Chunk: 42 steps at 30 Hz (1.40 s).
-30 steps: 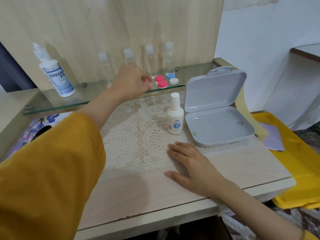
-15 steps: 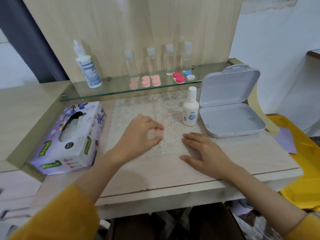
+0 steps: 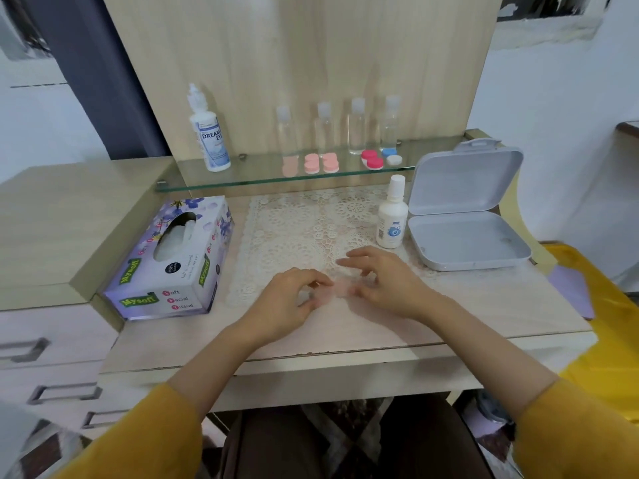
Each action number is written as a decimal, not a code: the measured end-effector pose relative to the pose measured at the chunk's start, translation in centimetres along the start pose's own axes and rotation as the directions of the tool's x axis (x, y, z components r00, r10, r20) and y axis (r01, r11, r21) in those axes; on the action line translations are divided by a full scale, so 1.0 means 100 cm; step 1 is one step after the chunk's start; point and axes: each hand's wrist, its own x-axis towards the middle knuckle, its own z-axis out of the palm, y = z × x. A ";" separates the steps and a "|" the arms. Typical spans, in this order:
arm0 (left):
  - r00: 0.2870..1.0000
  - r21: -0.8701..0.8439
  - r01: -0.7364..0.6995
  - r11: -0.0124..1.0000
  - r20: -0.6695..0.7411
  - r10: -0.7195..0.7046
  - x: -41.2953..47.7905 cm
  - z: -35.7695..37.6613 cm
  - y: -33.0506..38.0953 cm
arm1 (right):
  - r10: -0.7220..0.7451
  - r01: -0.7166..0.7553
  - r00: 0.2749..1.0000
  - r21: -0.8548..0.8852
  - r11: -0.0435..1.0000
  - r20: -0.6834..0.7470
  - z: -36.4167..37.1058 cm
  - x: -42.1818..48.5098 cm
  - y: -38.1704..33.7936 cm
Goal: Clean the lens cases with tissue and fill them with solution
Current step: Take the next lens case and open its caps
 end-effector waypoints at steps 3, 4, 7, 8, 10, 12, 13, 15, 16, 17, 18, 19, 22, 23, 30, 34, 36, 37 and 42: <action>1.000 -0.011 0.017 1.000 0.003 -0.016 -0.002 0.000 0.000 | -0.006 0.005 0.999 0.027 1.000 0.043 0.009 0.004 -0.004; 1.000 -0.017 0.022 1.000 0.003 -0.022 -0.004 0.000 0.000 | -0.006 0.005 0.999 0.036 0.999 0.036 0.011 0.004 -0.005; 0.999 -0.009 0.034 0.999 0.001 -0.034 -0.005 0.002 -0.002 | -0.010 0.009 1.000 0.035 0.999 0.014 0.012 0.002 -0.006; 0.999 -0.002 0.033 0.999 -0.001 -0.033 -0.005 0.002 -0.003 | -0.008 0.008 1.000 0.040 0.999 0.010 0.012 0.000 -0.007; 0.999 0.002 0.033 0.999 -0.002 -0.033 -0.005 0.004 -0.005 | 0.002 -0.002 1.000 0.046 0.999 0.008 0.013 -0.002 -0.007; 1.000 -0.009 0.026 1.000 0.004 -0.026 -0.005 0.007 -0.005 | 0.012 -0.012 1.000 0.040 0.999 -0.004 0.016 -0.006 -0.008; 1.000 -0.007 0.017 1.000 0.009 -0.017 -0.005 0.008 -0.005 | 0.016 -0.015 1.000 0.048 0.999 -0.018 0.018 -0.007 -0.008; 1.000 0.014 0.002 1.000 0.011 -0.002 -0.004 0.012 -0.005 | 0.025 -0.020 0.998 0.079 0.997 -0.055 0.022 -0.010 -0.009; 1.000 0.023 -0.002 1.000 -0.002 0.003 -0.004 0.014 -0.005 | 0.026 -0.019 0.997 0.091 0.996 -0.072 0.024 -0.011 -0.009; 1.000 0.029 -0.006 1.000 -0.024 0.006 -0.005 0.016 -0.006 | 0.025 -0.016 0.996 0.101 0.995 -0.088 0.026 -0.012 -0.010; 0.999 0.028 -0.009 1.000 -0.051 0.011 -0.005 0.019 -0.006 | 0.024 -0.013 0.994 0.107 0.994 -0.105 0.027 -0.012 -0.009; 0.997 0.023 -0.010 1.000 -0.080 0.012 -0.006 0.021 -0.006 | 0.023 -0.010 0.992 0.113 0.994 -0.122 0.028 -0.013 -0.009; 0.984 -0.025 0.030 0.999 -0.177 -0.034 -0.008 0.027 -0.004 | 0.016 0.006 0.987 0.130 0.991 -0.161 0.030 -0.014 -0.009; 0.973 -0.045 0.070 0.997 -0.215 -0.078 -0.008 0.027 -0.004 | 0.007 0.016 0.986 0.133 0.991 -0.168 0.030 -0.014 -0.009; 0.987 -0.154 0.039 0.987 -0.149 -0.062 -0.006 0.018 -0.007 | -0.018 0.046 0.980 0.141 0.989 -0.197 0.031 -0.014 -0.009; 0.963 -0.124 0.107 0.987 -0.232 -0.134 -0.005 0.019 -0.003 | -0.014 0.044 0.980 0.150 0.988 -0.198 0.031 -0.014 -0.009; 0.947 -0.162 0.152 0.975 -0.258 -0.190 -0.002 0.022 0.000 | -0.007 0.038 0.980 0.154 0.987 -0.200 0.031 -0.014 -0.009; 0.945 -0.182 0.168 0.969 -0.250 -0.211 -0.002 0.023 0.000 | -0.006 0.038 0.979 0.155 0.987 -0.202 0.030 -0.014 -0.009; 0.986 -0.291 0.081 0.953 -0.115 -0.119 -0.006 0.017 -0.006 | -0.004 0.036 0.981 0.160 0.986 -0.194 0.030 -0.013 -0.010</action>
